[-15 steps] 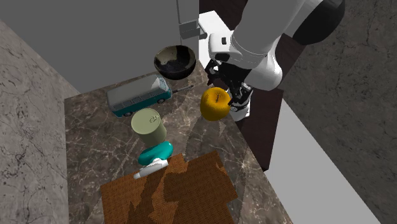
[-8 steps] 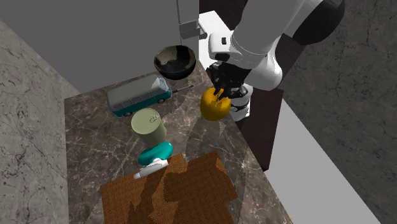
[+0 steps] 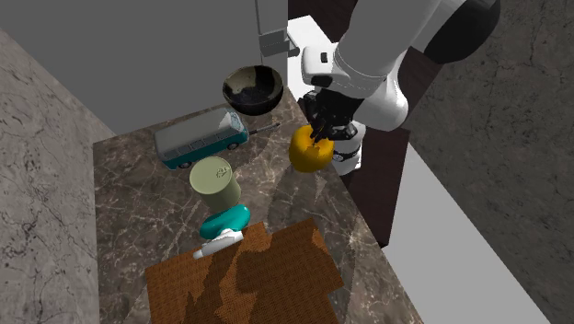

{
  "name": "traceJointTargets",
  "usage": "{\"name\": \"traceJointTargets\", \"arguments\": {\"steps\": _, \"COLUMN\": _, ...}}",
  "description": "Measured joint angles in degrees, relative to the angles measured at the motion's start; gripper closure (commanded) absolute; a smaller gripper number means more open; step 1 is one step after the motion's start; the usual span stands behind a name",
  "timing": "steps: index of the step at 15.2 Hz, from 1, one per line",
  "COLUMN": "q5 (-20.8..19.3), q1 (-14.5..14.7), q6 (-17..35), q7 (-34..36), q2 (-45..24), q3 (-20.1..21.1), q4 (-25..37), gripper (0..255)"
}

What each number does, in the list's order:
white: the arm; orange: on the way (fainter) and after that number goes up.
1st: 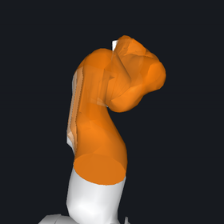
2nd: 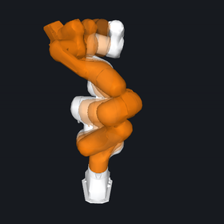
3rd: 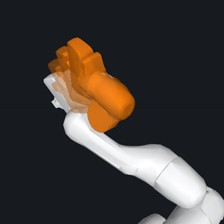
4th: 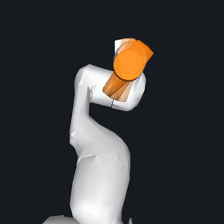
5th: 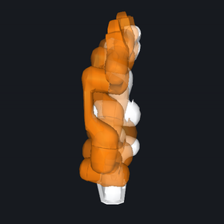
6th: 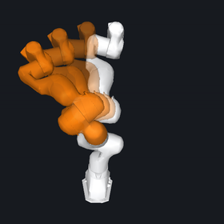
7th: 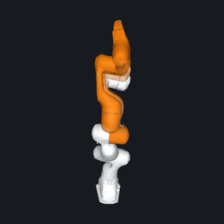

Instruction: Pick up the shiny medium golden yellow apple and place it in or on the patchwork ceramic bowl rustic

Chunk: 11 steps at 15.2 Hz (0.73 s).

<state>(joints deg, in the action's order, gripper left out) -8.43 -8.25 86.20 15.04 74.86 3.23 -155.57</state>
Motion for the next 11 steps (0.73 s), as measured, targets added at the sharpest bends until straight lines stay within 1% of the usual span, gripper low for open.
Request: {"name": "traceJointTargets", "arguments": {"steps": 11, "q5": -0.19, "q1": -0.54, "q6": -4.9, "q7": -1.07, "q2": -4.73, "q3": -0.06, "q4": 9.75, "gripper": 255}}
